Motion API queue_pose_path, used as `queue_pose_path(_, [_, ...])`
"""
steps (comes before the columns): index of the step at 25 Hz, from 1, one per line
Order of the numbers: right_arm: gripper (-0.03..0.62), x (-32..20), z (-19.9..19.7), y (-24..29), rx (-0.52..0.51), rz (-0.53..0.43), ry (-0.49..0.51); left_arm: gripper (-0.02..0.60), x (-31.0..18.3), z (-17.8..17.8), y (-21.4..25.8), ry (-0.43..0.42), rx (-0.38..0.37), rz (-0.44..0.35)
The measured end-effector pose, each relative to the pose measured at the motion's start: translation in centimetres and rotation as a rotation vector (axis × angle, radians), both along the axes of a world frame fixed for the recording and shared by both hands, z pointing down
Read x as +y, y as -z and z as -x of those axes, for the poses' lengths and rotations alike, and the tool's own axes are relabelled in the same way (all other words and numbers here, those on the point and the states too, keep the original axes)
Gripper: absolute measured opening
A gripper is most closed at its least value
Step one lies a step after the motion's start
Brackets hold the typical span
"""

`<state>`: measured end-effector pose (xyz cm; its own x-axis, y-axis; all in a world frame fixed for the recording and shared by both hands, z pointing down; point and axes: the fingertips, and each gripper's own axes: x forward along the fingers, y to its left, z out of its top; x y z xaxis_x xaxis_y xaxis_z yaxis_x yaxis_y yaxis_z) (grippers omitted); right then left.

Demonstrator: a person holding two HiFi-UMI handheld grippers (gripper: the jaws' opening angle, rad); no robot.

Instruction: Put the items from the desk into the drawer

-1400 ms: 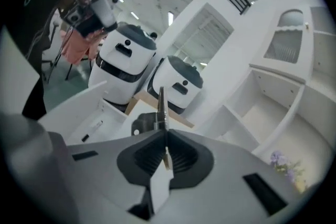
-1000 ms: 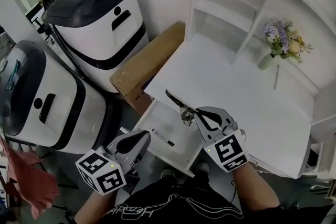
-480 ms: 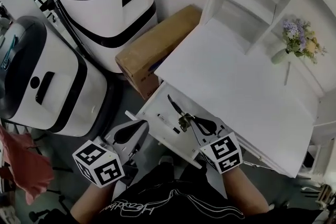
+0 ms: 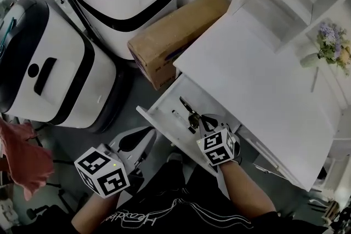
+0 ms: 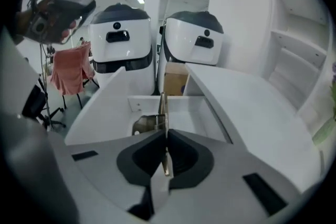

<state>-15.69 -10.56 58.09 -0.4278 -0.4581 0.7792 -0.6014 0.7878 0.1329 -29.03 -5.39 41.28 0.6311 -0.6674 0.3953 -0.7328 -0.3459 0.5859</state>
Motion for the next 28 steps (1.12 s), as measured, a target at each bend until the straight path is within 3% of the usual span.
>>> queue_pose_path(7, [0.014,-1.4,0.5,-6.3,0.175,0.009,0.044,0.009,0.8,1.8,-3.0,0.055,0.001,0.079])
queue_pose_path(19, [0.014,-3.5,0.3,-11.2,0.460,-0.144,0.204,0.008,1.4,4.6,-5.1,0.112,0.004,0.123])
queue_pose_path(24, [0.014,-2.3,0.7,-12.8,0.496,-0.142,0.279,0.008,1.3,5.7,-5.7,0.131,0.012,0.133])
queue_pose_path(28, [0.047,-1.7,0.8,-13.3,0.461,-0.076,0.256,0.008,1.2,6.1,-5.6,0.131,0.003,0.130])
